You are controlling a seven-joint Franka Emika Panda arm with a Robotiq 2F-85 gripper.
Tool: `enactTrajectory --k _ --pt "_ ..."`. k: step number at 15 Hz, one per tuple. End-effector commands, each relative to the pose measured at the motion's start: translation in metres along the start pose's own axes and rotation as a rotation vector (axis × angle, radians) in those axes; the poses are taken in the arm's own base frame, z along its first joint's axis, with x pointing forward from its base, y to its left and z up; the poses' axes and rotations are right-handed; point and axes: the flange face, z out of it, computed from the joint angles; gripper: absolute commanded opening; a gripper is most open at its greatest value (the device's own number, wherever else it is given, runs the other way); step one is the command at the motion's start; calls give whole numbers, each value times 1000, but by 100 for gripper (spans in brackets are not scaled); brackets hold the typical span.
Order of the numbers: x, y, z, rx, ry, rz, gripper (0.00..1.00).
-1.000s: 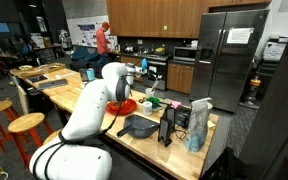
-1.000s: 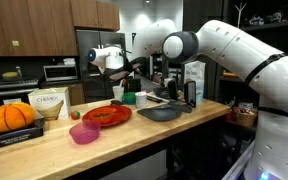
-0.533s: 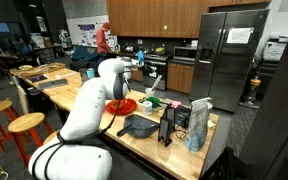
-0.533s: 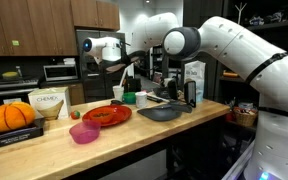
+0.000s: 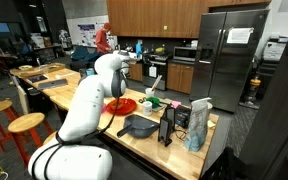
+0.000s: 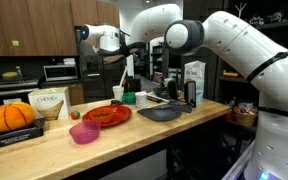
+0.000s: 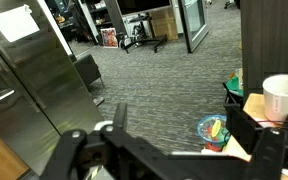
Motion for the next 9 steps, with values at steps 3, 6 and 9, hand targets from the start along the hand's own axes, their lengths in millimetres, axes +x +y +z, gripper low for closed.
enactTrajectory --k 3,6,9 --pt "-43 1 -27 13 7 70 100" --pt "-58 2 -47 2 33 97 100" --pt "-71 2 -67 -14 82 127 100"
